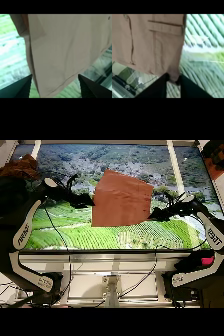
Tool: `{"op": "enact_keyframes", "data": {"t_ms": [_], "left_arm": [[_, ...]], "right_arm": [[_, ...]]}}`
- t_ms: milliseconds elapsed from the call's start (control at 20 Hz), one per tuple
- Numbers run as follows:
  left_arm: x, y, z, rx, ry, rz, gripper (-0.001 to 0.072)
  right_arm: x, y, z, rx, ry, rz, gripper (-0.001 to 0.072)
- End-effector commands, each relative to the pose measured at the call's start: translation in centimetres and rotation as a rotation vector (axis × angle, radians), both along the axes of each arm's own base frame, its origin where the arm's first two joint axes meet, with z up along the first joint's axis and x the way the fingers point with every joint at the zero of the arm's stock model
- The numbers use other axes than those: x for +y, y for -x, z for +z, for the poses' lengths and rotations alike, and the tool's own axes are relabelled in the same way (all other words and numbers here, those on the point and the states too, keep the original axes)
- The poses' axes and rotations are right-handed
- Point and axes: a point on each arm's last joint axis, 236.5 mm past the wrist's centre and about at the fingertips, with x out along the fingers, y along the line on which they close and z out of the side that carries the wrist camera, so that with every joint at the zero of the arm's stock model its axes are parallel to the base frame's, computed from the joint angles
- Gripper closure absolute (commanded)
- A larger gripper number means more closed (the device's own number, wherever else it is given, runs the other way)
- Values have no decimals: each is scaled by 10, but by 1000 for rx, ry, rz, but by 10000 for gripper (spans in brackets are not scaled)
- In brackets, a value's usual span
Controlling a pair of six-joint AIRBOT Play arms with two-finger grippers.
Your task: Fold the clothes and pants, and hang the long-sleeved shirts on hangers.
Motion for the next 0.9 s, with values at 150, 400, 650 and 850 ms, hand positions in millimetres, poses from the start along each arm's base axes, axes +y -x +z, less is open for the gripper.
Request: {"op": "enact_keyframes", "data": {"t_ms": [150, 400, 650, 850], "left_arm": [[27, -1, -29, 11, -102, 6, 55], [15, 25, -50, 170, 15, 27, 54], [-12, 58, -63, 256, 83, 10, 57], [-33, 77, -67, 275, 73, -51, 87]], "right_arm": [[-2, -22, -5, -68, 32, -56, 693], [-2, -23, -5, -71, 33, -59, 693], [-1, -25, -4, -74, 26, -67, 693], [-1, -25, -4, -74, 26, -67, 693]]}}
